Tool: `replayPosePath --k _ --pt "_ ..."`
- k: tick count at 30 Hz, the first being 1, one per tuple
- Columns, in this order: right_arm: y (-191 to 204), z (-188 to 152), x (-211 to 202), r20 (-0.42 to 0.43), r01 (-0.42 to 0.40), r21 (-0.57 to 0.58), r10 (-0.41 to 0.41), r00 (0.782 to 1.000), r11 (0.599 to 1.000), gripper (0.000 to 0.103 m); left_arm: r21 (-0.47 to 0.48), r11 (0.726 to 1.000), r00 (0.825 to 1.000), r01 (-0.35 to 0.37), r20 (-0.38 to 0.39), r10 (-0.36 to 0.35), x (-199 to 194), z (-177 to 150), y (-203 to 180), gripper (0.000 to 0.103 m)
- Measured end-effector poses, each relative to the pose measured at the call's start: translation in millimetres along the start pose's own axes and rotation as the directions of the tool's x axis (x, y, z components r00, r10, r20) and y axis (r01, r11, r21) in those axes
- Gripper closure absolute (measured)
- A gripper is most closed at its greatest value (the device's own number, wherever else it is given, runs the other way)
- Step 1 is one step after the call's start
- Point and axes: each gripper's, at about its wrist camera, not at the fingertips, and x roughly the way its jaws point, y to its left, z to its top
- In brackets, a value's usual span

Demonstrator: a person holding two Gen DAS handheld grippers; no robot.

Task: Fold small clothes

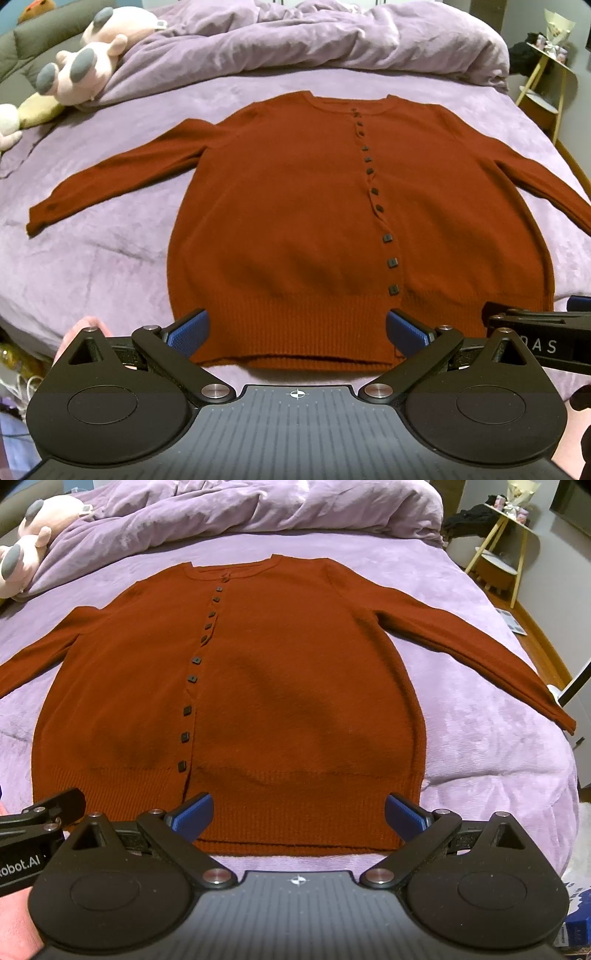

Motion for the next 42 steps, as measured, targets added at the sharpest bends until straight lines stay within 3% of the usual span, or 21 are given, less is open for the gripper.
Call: replayPosePath --k 42 --pt "-0.5 0.5 3.3 -0.007 0.012 0.009 -0.012 1.0 1.0 0.004 -0.01 1.0 1.0 0.014 -0.025 -0.014 4.1 0.9 1.2 0.0"
